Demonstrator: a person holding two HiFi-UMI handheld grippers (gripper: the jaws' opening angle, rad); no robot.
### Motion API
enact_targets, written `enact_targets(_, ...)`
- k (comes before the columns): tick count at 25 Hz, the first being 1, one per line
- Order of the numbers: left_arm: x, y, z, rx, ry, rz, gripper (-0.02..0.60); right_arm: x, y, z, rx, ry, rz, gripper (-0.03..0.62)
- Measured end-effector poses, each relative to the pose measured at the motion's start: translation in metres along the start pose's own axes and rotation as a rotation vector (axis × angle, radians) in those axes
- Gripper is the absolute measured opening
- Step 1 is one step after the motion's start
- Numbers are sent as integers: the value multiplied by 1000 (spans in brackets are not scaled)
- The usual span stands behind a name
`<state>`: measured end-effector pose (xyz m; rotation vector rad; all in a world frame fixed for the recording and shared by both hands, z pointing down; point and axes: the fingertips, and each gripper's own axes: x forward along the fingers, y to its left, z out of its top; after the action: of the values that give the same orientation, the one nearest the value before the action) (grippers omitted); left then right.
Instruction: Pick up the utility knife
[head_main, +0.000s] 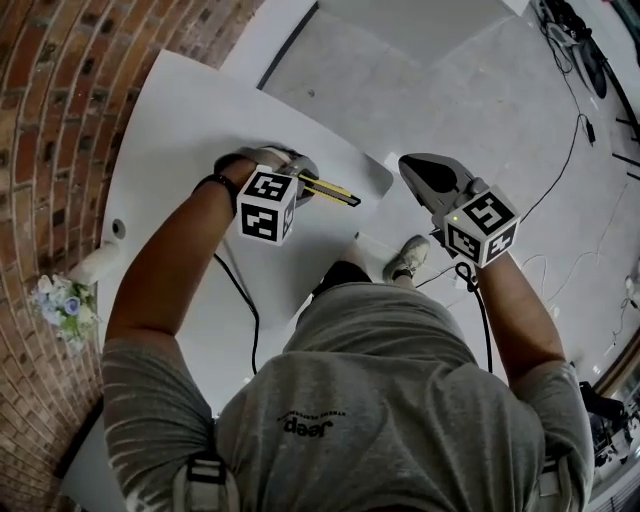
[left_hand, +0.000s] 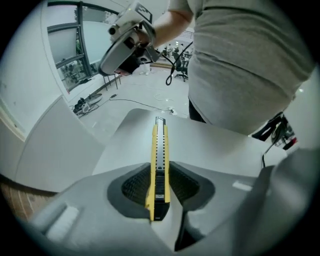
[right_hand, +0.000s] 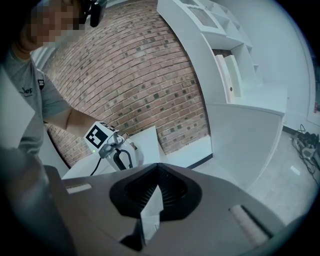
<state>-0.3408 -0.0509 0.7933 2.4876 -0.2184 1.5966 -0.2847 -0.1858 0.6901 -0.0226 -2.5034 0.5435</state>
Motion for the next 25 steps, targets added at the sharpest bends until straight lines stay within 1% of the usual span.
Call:
enact_targets(3, -14, 14, 9, -79, -55, 52, 117, -18, -7, 7, 5, -25, -31, 9)
enact_targets(6, -28, 24, 29, -122, -101, 78, 117, -48, -18, 16, 16, -58, -71, 9)
enact_targets(9, -41, 40, 62, -141, -156, 102, 117, -87, -33, 25, 31, -103, -127, 9)
enact_targets(12, -57, 65, 102, -159, -238, 131, 117, -133, -50, 37, 43, -161, -197, 9)
enact_targets(15, -77, 90, 150, -177, -337, 158, 117, -186, -62, 50, 49, -225, -269, 9)
enact_targets(18, -99, 106, 204, -199, -427, 178, 117, -245, -67, 60, 56, -281, -334, 9)
enact_targets(21, -124, 123, 268, -205, -528, 189, 117, -312, -71, 72, 72, -350, -400, 9)
enact_targets(25, -159, 143, 358, -180, -676, 180, 117, -404, -76, 90, 62, -444, -515, 9)
